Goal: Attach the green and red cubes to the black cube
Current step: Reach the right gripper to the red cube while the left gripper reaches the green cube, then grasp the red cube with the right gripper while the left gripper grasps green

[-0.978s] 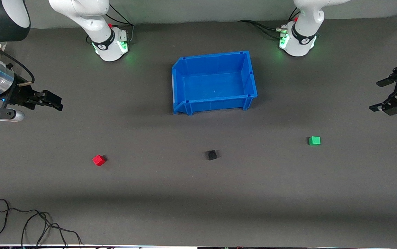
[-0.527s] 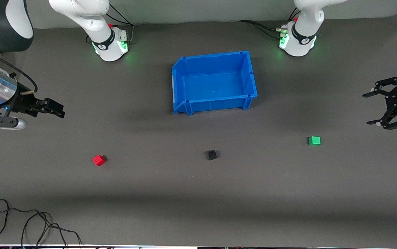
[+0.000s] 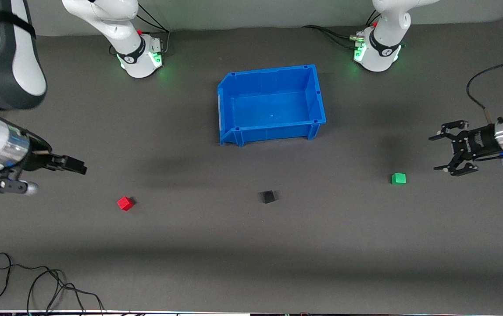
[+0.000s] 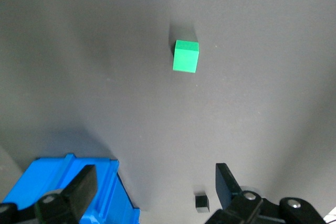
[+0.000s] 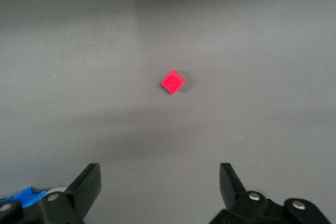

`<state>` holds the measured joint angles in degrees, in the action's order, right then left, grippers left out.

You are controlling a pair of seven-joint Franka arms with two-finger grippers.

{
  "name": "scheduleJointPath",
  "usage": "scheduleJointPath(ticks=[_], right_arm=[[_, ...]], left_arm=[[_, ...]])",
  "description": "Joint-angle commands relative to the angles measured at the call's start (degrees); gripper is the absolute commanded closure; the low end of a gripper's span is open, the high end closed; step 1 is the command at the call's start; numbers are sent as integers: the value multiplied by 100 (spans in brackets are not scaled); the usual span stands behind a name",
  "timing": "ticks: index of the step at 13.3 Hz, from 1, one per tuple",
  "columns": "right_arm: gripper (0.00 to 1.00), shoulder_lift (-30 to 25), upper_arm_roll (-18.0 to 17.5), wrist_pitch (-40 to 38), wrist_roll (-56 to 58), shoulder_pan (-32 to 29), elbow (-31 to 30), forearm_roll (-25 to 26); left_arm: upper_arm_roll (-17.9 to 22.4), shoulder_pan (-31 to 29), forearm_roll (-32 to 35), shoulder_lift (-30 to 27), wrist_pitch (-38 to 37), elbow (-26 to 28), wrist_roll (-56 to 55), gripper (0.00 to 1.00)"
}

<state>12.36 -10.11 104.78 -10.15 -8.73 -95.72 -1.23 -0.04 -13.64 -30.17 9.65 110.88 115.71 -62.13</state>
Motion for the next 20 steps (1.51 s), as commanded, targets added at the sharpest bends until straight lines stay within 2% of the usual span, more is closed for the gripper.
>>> scheduleJointPath(ticks=[1, 5, 9, 11, 14, 17, 20], right_arm=[[0, 512, -9, 217, 91, -5, 159, -106], [0, 916, 0, 490, 653, -32, 98, -27], [0, 1215, 18, 1104, 1953, -172, -174, -27], [0, 1251, 18, 1648, 2323, -173, -542, -27], [0, 1391, 18, 2947, 3253, -94, -1254, 0], [0, 1725, 18, 3802, 4037, -93, -1361, 350], [0, 1989, 9, 4286, 4091, -24, -1370, 693]], left_arm=[[-4, -86, -243, 334, 598, 276, 692, 0], [-57, 10, -420, 958, 1521, 382, 1212, 0], [-75, 2, -1139, 1266, 1963, 620, 2159, 0], [-75, 2, -1211, 1407, 2085, 602, 2284, 0], [-101, 63, -1360, 1627, 2313, 532, 2285, 0], [-145, 90, -1378, 1742, 2385, 497, 2285, 0], [-145, 178, -1413, 1829, 2455, 471, 2285, 0]])
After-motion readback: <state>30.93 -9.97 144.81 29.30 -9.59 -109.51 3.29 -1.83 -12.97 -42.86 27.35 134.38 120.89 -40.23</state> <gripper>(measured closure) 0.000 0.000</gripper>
